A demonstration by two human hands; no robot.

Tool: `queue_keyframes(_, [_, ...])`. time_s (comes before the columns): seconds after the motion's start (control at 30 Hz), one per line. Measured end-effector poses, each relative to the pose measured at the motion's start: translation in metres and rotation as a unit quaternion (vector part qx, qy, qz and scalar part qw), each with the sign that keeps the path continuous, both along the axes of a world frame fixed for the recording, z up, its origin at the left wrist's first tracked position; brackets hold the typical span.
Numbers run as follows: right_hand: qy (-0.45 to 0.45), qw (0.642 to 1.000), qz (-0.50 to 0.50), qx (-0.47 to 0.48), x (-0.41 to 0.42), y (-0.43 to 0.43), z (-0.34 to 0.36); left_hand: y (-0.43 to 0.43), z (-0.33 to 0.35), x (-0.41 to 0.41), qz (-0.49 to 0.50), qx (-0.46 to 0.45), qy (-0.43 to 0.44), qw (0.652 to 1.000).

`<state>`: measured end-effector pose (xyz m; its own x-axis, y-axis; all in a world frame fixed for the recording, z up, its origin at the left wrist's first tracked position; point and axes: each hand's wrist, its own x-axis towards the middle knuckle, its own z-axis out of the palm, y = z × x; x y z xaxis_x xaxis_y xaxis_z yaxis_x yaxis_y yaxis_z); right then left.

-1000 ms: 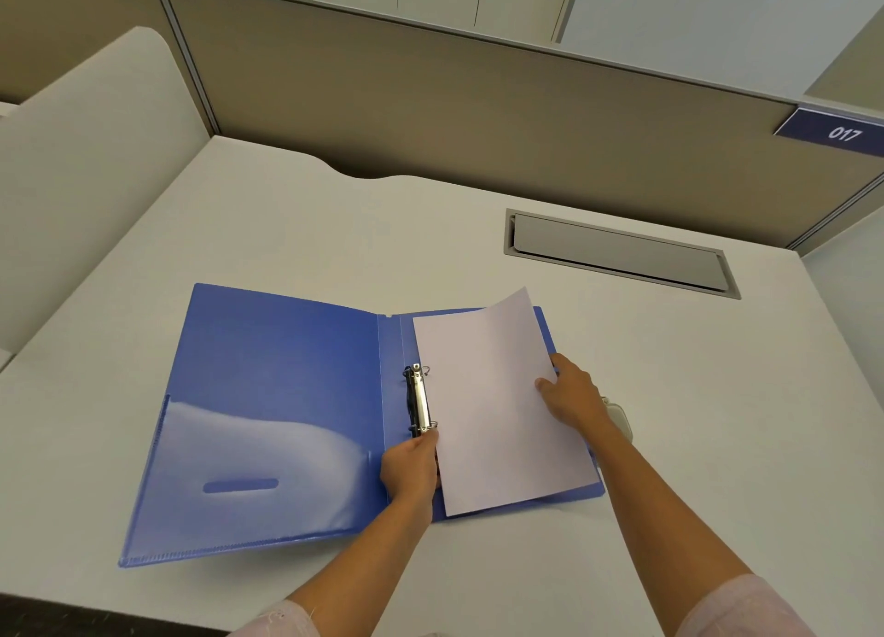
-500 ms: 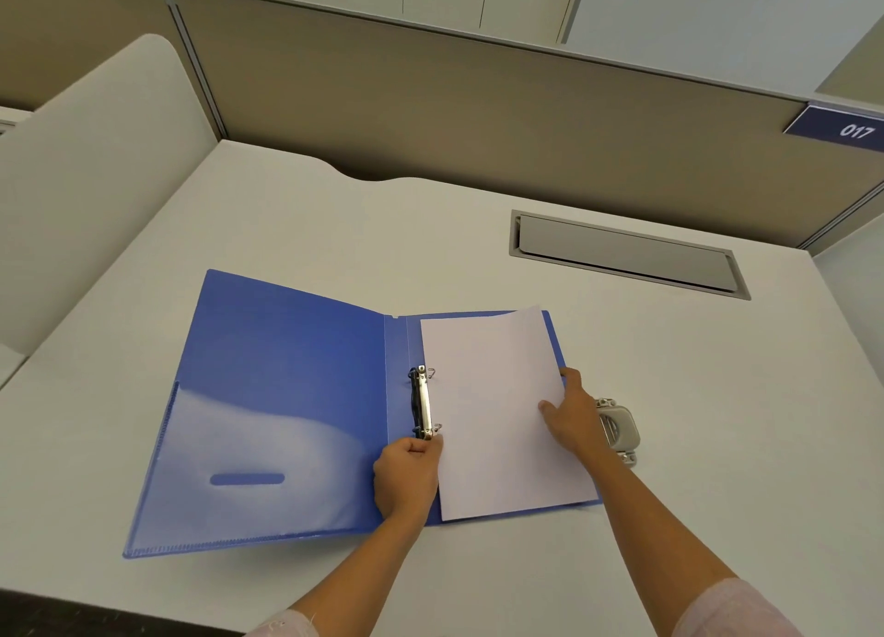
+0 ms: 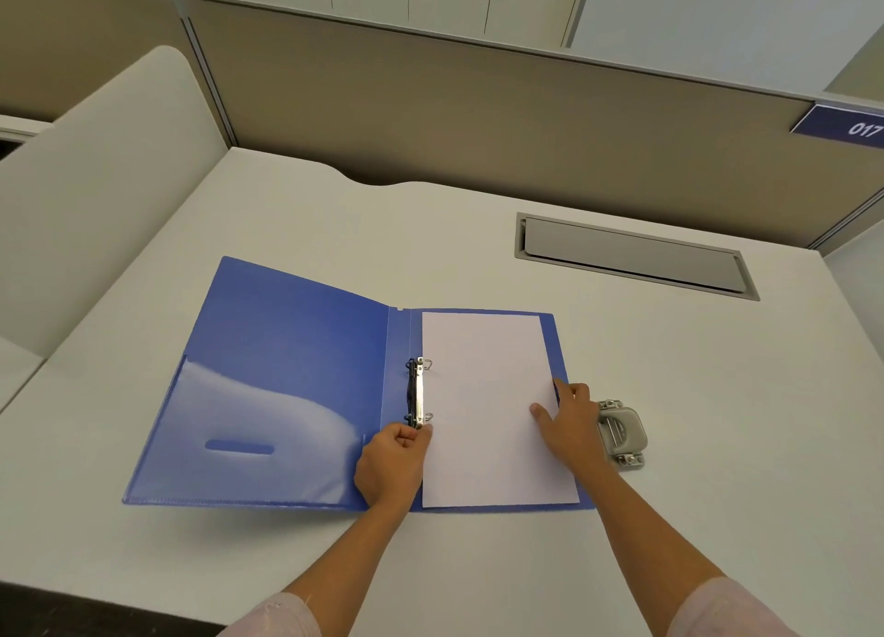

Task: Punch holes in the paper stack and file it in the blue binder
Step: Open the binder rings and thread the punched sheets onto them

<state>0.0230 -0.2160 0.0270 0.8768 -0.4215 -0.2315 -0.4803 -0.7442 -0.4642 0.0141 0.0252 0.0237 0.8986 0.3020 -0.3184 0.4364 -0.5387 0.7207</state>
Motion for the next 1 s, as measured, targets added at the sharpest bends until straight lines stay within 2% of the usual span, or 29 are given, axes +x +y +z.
queue_keyframes(0.23, [-0.029,0.999,-0.008,0.032,-0.001,0.01,-0.005,0.018,-0.002,0.017,-0.053,0.021,-0.034,0.998])
queue_keyframes(0.43, [-0.065,0.996,0.012,-0.066,-0.001,0.02,-0.005,0.028,-0.008,0.021,-0.073,-0.06,-0.037,0.995])
queue_keyframes(0.7, [-0.079,0.993,0.074,-0.049,-0.001,0.039,-0.009,0.045,0.004,0.05,-0.024,-0.125,-0.092,0.988])
queue_keyframes(0.87, [-0.142,0.985,0.094,0.043,0.03,0.07,0.006,0.045,0.013,0.087,-0.069,-0.1,-0.104,0.987])
queue_keyframes(1.0, [-0.138,0.982,0.111,0.071,0.06,0.099,0.017,0.041,0.01,0.102,-0.115,-0.017,-0.074,0.991])
